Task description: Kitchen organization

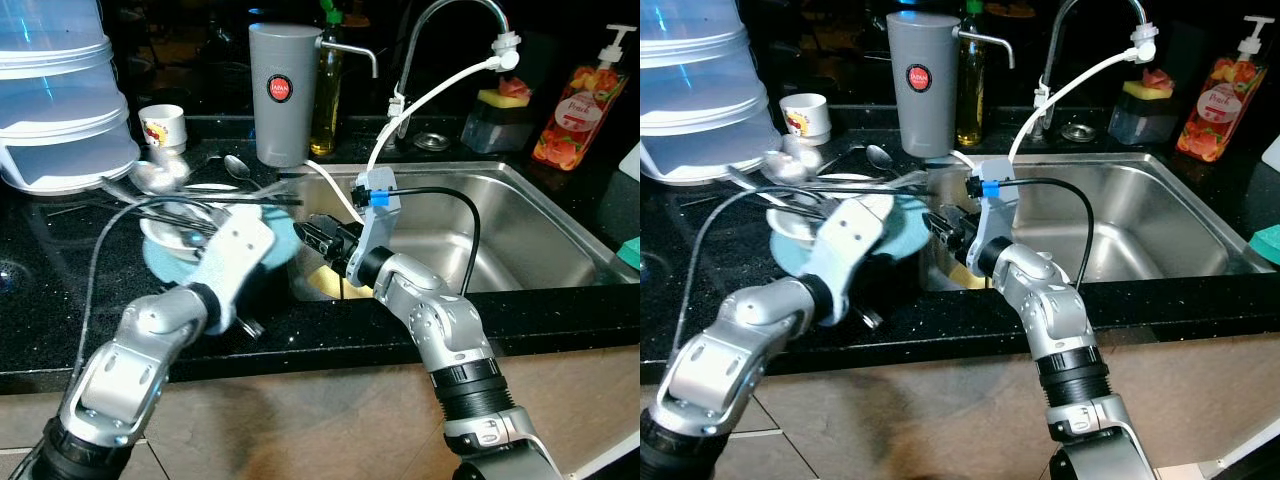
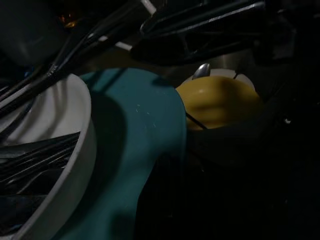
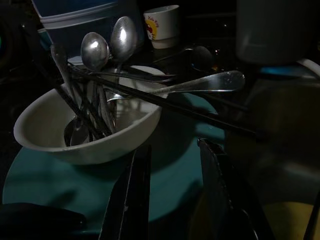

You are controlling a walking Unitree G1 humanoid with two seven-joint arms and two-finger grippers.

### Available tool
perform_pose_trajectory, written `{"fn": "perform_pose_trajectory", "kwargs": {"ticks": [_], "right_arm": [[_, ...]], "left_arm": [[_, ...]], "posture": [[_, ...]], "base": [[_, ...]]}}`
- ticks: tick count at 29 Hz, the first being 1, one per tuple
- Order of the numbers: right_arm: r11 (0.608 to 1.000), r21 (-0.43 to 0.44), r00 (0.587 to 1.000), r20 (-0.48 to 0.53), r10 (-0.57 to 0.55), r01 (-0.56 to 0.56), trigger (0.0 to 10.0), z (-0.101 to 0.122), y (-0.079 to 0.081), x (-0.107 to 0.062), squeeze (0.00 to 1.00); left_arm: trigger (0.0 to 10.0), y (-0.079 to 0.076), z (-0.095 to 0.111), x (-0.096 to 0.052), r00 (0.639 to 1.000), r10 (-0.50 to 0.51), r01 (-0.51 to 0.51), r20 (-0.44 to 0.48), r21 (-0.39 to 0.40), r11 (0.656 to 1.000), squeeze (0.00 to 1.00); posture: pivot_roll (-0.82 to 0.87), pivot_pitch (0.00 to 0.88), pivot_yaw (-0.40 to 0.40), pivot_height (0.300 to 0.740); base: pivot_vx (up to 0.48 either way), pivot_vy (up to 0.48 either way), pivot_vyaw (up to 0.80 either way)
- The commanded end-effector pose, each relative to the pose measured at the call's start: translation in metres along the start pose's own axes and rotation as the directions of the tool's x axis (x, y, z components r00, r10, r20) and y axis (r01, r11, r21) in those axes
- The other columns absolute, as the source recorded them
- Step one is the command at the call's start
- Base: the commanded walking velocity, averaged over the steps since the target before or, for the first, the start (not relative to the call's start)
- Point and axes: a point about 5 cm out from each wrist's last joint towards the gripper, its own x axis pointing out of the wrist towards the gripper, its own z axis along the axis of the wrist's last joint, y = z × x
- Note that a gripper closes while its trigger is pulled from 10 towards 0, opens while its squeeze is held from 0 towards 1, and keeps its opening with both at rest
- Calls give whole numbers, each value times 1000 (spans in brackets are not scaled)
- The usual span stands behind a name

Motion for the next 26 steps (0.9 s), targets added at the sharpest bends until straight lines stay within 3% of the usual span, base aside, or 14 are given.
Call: {"fn": "perform_pose_trajectory", "kwargs": {"ticks": [1, 4, 5, 6, 7, 9, 10, 13, 14, 16, 17, 26], "right_arm": [[1000, -4, 1000, 0, -16, 16, 10000, 1, -3, 0, 0], [1000, -3, 1000, 0, -13, 13, 10000, 1, -3, 1, 0], [1000, -3, 1000, 1, -12, 12, 10000, 2, -2, 1, 0], [1000, -3, 1000, 1, -12, 12, 10000, 2, -2, 1, 0], [1000, -3, 1000, 1, -11, 11, 10000, 2, -2, 2, 0], [1000, -3, 1000, 2, -10, 10, 10000, 2, -2, 2, 0], [1000, -4, 1000, 6, -11, 11, 10000, 3, -2, 2, 0], [1000, -5, 1000, 13, -14, 14, 10000, 5, -2, 3, 0], [1000, -1, 999, 25, -23, 23, 10000, 7, -4, 3, 0], [1000, 1, 999, 35, -32, 32, 10000, 10, -5, 3, 0], [999, 3, 998, 43, -38, 38, 10000, 11, -6, 3, 0], [999, 6, 998, 43, -47, 47, 10000, 10, -8, 2, 0]], "left_arm": [[0, -17, -23, 10, 990, -113, 106, -83, -87, 991, 0], [0, -14, -23, 9, 991, -100, 93, -91, -76, 993, 0], [5294, -6, -23, 10, 995, -35, 33, -92, -26, 999, 0], [5294, -6, -23, 10, 995, -35, 33, -92, -26, 999, 0], [10000, -1, -23, 10, 996, 9, -10, -87, -3, 1000, 0], [10000, 12, -21, 10, 992, 119, -117, -52, 34, 993, 0], [10000, 28, -14, 8, 970, 244, -244, 4, 39, 969, 0], [10000, 38, -11, 4, 950, 310, -312, 36, 37, 949, 0], [10000, 43, -11, 1, 941, 337, -338, 42, 42, 940, 631], [10000, 46, -12, -1, 936, 350, -352, 39, 56, 934, 580], [10000, 45, -12, -3, 940, 339, -341, 41, 58, 938, 0], [10000, 32, -20, -4, 969, 248, -247, -3, 80, 966, 0]], "posture": [[37, 77, -17, 740], [37, 77, -17, 740], [38, 76, -18, 740], [38, 76, -18, 740], [37, 75, -18, 740], [37, 75, -18, 740], [36, 75, -18, 740], [37, 73, -20, 740], [37, 73, -20, 740], [35, 71, -20, 740], [35, 71, -20, 740], [36, 69, -19, 740]], "base": [[0, 0, 0], [0, 0, 0], [0, 0, 0], [0, 0, 0], [0, 0, 0], [0, 0, 0], [0, 0, 0], [0, 0, 0], [0, 0, 0], [0, 0, 0], [0, 0, 0], [0, 0, 0]]}}
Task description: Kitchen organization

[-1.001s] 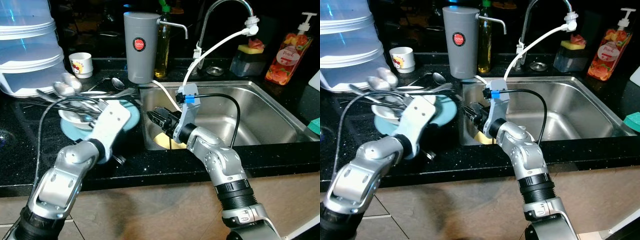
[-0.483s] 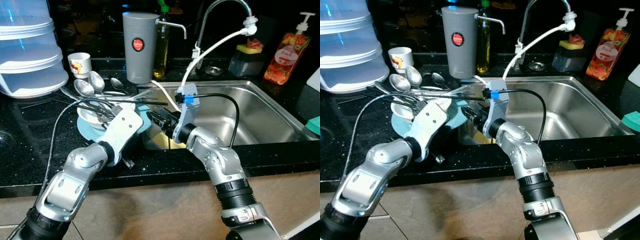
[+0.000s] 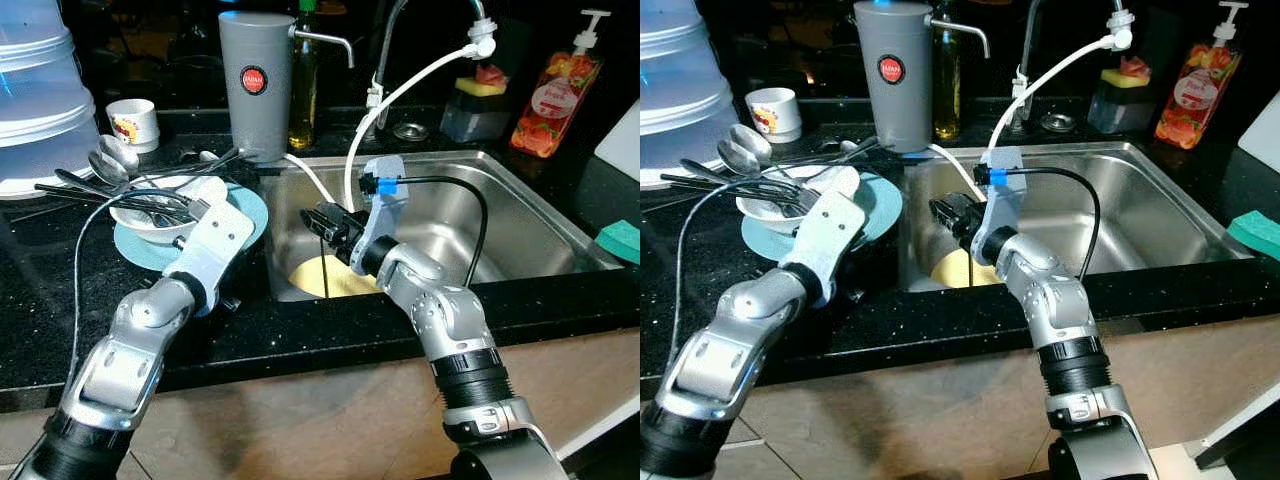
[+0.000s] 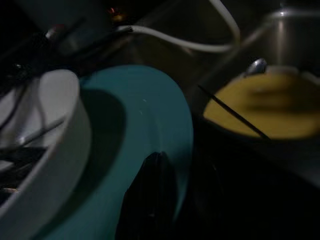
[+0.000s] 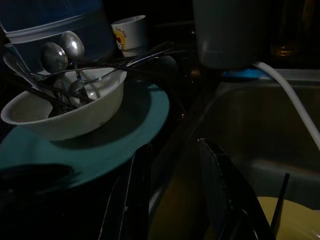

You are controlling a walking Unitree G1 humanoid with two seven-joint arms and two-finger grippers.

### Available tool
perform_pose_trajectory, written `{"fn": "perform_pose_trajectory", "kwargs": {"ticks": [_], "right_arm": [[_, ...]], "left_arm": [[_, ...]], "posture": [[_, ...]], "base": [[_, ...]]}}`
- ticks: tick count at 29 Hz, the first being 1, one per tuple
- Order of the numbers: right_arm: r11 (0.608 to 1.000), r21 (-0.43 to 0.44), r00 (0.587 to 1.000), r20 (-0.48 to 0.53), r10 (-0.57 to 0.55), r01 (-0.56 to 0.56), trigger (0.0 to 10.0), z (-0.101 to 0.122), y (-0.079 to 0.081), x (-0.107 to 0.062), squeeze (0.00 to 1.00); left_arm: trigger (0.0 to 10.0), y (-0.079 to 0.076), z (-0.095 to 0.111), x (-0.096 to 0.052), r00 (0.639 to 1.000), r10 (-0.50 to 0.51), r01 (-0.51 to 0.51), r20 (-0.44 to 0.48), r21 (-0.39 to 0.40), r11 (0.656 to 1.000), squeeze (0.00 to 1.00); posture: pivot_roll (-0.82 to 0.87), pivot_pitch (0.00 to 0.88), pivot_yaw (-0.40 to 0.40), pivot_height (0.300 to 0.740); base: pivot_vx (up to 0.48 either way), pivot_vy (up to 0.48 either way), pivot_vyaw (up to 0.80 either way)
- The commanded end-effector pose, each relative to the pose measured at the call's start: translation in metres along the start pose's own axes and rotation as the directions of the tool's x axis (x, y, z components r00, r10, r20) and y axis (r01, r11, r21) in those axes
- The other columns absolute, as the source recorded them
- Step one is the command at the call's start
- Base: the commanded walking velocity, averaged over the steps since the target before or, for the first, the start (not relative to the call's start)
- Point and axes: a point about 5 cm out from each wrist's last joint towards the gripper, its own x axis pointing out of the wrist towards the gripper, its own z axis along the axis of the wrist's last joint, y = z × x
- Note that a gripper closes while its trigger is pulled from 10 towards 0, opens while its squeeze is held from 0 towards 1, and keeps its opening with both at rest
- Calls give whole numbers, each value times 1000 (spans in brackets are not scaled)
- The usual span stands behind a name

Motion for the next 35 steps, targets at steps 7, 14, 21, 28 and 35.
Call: {"fn": "perform_pose_trajectory", "kwargs": {"ticks": [7, 14, 21, 28, 35], "right_arm": [[1000, -7, 1000, -10, -9, 9, 10000, -3, -1, 0, 0], [1000, -9, 1000, -14, -9, 9, 10000, -3, -1, 1, 0], [1000, -8, 1000, -19, -5, 5, 10000, -4, -1, 1, 0], [1000, -12, 1000, -9, -14, 14, 10000, -3, -1, 2, 0], [1000, -17, 1000, -6, -17, 17, 10000, -2, -1, 2, 0]], "left_arm": [[10000, -17, -6, -3, 988, -153, 153, -11, 0, 988, 0], [10000, -12, -5, -3, 992, -122, 122, -16, -25, 992, 1000], [10000, -8, 2, -2, 996, -84, 84, 36, 2, 996, 0], [10000, -2, 43, -1, 944, 12, 49, 330, -175, 983, 0], [10000, 2, 62, -1, 897, 15, 153, 442, -341, 928, 0]], "posture": [[39, 67, -20, 740], [38, 67, -18, 740], [41, 66, -19, 740], [38, 50, -20, 740], [38, 39, -20, 740]], "base": [[0, 0, 0], [0, 0, 0], [0, 0, 0], [0, 0, 0], [0, 0, 0]]}}
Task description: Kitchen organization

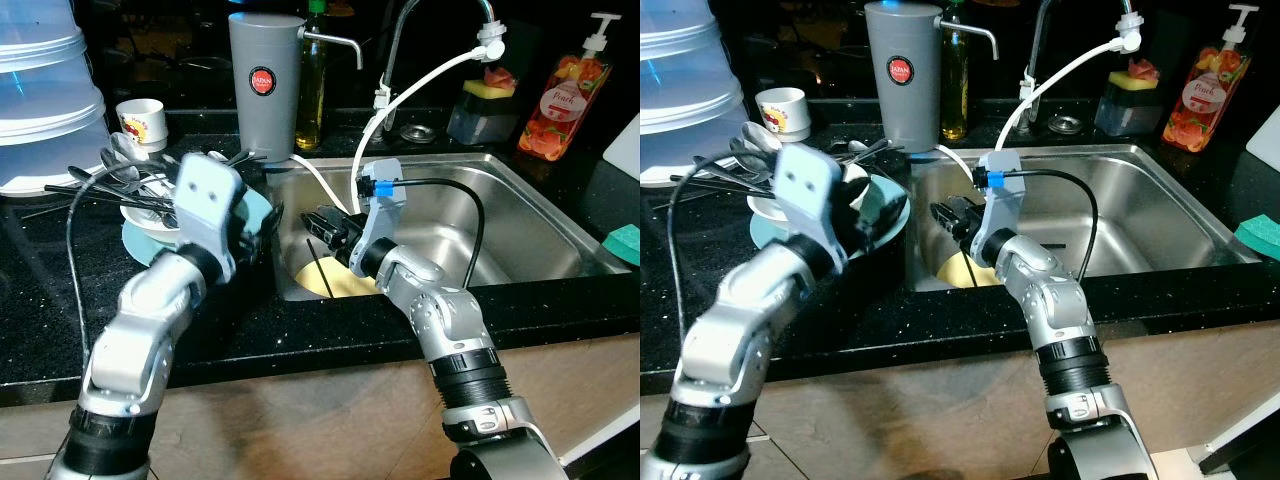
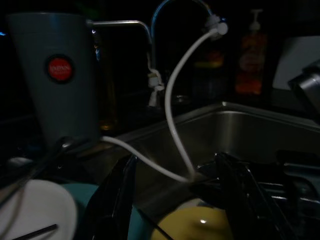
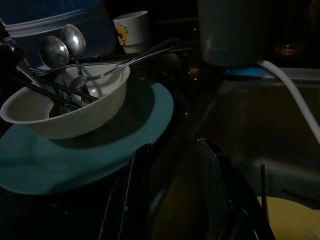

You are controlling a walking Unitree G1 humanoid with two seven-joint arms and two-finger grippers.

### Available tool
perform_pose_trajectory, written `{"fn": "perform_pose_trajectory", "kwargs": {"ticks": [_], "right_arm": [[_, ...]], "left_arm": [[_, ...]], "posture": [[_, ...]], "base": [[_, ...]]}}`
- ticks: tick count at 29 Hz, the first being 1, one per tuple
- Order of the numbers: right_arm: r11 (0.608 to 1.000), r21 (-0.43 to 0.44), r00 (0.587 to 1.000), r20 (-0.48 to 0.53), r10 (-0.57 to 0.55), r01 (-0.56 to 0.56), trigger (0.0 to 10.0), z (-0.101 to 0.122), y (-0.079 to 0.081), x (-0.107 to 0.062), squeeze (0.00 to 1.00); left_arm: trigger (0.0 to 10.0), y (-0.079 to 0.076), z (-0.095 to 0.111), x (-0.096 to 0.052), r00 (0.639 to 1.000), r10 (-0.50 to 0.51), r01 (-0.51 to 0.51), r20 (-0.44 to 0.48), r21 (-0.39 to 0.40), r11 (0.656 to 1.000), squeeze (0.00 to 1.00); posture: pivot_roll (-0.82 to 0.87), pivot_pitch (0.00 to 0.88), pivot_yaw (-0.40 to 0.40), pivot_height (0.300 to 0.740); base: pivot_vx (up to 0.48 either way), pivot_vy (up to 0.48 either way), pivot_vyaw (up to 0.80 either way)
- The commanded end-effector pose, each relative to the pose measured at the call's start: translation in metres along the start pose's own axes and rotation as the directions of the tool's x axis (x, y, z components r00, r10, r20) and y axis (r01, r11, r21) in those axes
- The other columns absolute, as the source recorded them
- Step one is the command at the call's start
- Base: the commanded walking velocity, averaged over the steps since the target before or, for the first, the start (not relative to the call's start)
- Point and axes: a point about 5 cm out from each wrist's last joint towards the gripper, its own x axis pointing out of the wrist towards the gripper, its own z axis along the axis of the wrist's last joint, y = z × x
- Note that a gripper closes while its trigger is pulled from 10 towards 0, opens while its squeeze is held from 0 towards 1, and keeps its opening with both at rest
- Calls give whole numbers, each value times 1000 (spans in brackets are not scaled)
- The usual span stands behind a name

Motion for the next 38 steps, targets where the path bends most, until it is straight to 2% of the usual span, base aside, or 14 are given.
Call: {"fn": "perform_pose_trajectory", "kwargs": {"ticks": [1, 2, 3, 5, 6, 8, 10, 13, 22, 25, 26, 28, 32, 38], "right_arm": [[1000, -5, 1000, 7, -3, 3, 10000, 1, 0, 1, 0], [1000, -6, 1000, 8, -3, 3, 10000, 1, 0, 1, 0], [1000, -6, 1000, 11, -4, 4, 10000, 1, 0, 1, 0], [1000, -5, 1000, 13, -5, 5, 10000, 2, 0, 2, 0], [1000, -2, 1000, 15, -5, 5, 10000, 2, 0, 2, 0], [1000, 1, 1000, 17, -5, 5, 10000, 2, 0, 3, 0], [1000, 1, 1000, 19, -3, 3, 10000, 3, 1, 3, 0], [1000, 1, 1000, 30, 3, -3, 10000, 5, 2, 3, 0], [1000, -11, 999, 45, 14, -13, 10000, 8, 3, 4, 0], [993, -109, 998, 40, 50, -46, 10000, 12, 7, 5, 0], [985, -160, 997, 29, 67, -61, 10000, 12, 10, 6, 0], [979, -188, 996, 24, 90, -84, 10000, 11, 14, 7, 0], [978, -189, 994, 39, 102, -93, 10000, 13, 19, 8, 0], [979, -188, 994, 57, 89, -77, 10000, 15, 18, 7, 0]], "left_arm": [[10000, -4, -1, 0, 1000, -19, 19, -2, -30, 999, 0], [10000, 5, 0, 2, 998, 55, -55, -6, -27, 998, 0], [10000, 36, 0, 4, 954, 296, -295, -43, 32, 955, 0], [10000, 52, -2, 2, 916, 396, -390, -66, 88, 917, 0], [10000, 70, -4, -2, 873, 479, -463, -87, 156, 872, 1000], [10000, 97, -6, -9, 801, 586, -554, -124, 217, 804, 1000], [10000, 109, -2, -12, 770, 628, -598, -115, 214, 772, 1000], [10000, 136, 8, -23, 704, 706, -699, -82, 96, 708, 1000], [10000, 162, 3, -26, 688, 715, -726, -127, -119, 678, 1000], [10000, 172, -14, -24, 688, 687, -726, -236, -229, 648, 1000], [10000, 176, -19, -25, 671, 692, -742, -267, -245, 624, 0], [10000, 182, -26, -29, 632, 708, -775, -316, -258, 577, 0], [10000, 188, -29, -30, 622, 710, -783, -331, -297, 547, 0], [10000, 192, -14, -19, 651, 707, -759, -277, -262, 596, 0]], "posture": [[38, 39, -20, 740], [36, 39, -20, 740], [36, 39, -20, 740], [42, 39, -25, 740], [42, 39, -25, 740], [44, 41, -29, 740], [43, 42, -28, 740], [44, 44, -26, 740], [42, 45, -25, 740], [39, 64, -22, 740], [39, 64, -22, 740], [37, 72, -17, 740], [35, 91, -7, 740], [29, 105, 9, 740]], "base": [[0, 0, 0], [0, 0, 0], [0, 0, 0], [0, 0, 0], [0, 0, 0], [0, 0, 0], [0, 0, 0], [0, 0, 0], [0, 0, 0], [0, 0, 0], [0, 0, 0], [0, 0, 0], [0, 0, 0], [0, 0, 0]]}}
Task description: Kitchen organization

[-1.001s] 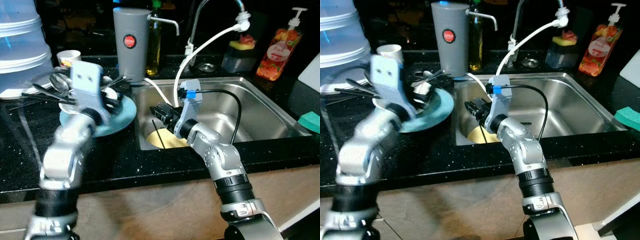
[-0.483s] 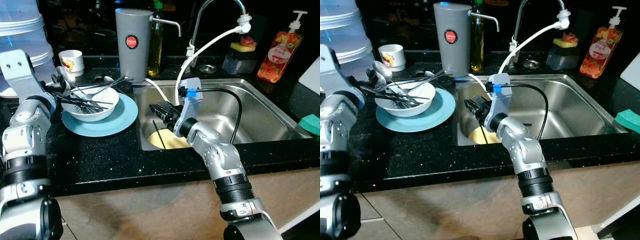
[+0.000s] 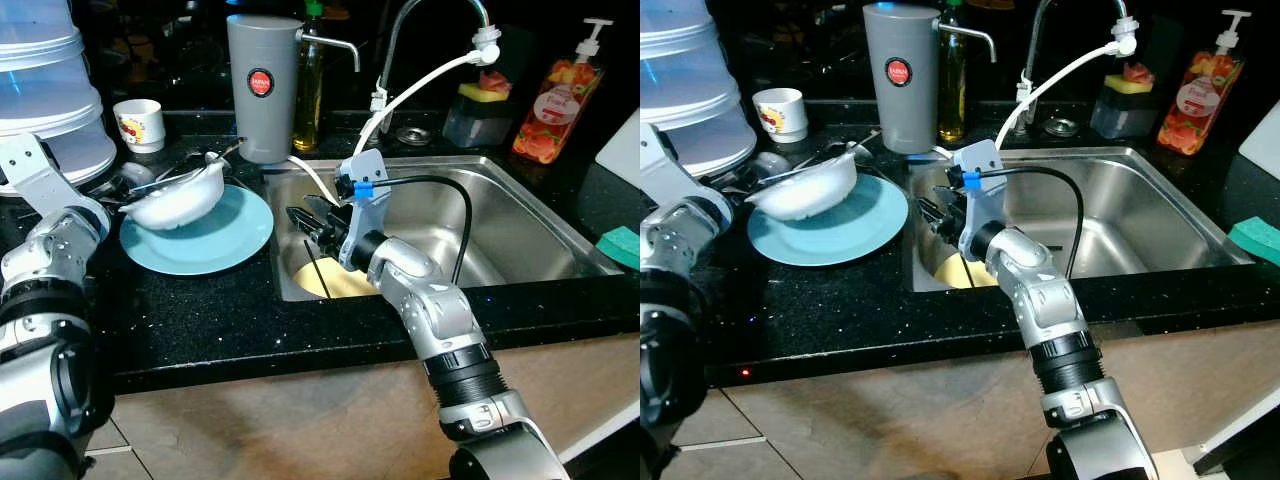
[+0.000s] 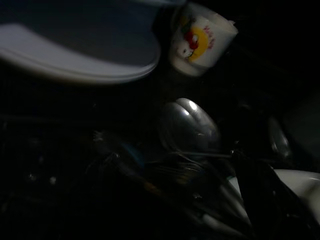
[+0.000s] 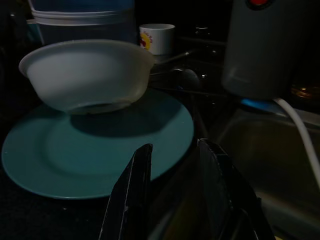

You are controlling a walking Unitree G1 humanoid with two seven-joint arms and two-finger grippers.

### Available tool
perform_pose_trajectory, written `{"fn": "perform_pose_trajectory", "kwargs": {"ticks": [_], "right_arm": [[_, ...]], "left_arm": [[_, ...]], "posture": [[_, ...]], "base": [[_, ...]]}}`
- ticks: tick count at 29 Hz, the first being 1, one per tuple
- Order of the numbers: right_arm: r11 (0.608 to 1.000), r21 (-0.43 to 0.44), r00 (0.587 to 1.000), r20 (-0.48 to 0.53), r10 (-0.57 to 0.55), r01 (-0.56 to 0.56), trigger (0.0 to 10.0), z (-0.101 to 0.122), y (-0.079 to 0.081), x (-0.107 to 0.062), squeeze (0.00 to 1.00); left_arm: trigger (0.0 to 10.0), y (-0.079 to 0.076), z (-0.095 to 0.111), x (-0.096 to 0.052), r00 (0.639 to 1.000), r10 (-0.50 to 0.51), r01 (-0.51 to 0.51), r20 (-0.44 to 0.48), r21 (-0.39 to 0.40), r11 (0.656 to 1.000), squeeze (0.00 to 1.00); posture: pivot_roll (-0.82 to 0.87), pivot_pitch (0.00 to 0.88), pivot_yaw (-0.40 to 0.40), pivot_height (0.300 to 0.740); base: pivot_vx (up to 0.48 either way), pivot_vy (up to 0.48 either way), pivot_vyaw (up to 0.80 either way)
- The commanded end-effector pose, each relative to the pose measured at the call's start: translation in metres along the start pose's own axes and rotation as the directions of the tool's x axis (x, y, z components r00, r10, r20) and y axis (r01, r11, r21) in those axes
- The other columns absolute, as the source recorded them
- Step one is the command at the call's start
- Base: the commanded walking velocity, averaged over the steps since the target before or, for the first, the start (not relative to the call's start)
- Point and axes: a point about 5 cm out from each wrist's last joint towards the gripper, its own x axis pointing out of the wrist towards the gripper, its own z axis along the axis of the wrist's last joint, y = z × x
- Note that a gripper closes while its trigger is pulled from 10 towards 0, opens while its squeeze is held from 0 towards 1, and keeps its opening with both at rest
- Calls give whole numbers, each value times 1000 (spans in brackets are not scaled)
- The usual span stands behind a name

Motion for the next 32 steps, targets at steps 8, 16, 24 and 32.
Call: {"fn": "perform_pose_trajectory", "kwargs": {"ticks": [8, 16, 24, 32], "right_arm": [[1000, 5, 999, 38, -20, 20, 10000, 6, -4, -2, 0], [998, 41, 997, 63, -48, 45, 10000, 10, -10, -3, 0], [995, 66, 995, 67, -74, 70, 10000, 9, -14, -5, 0], [995, 69, 995, 62, -79, 74, 10000, 7, -14, -8, 0]], "left_arm": [[10000, -5, 20, 3, 998, -17, 12, 55, 92, 996, 0], [10000, -35, 34, 3, 982, -142, 116, 123, 197, 973, 0], [10000, -72, -11, 0, 924, -353, 381, -148, 431, 818, 0], [10000, -68, -60, -7, 868, -328, 485, -374, 493, 722, 0]], "posture": [[32, 106, 12, 740], [38, 84, 4, 740], [39, 64, 0, 740], [30, 50, 5, 740]], "base": [[0, 0, 0], [0, 0, 0], [0, 0, 0], [0, 0, 0]]}}
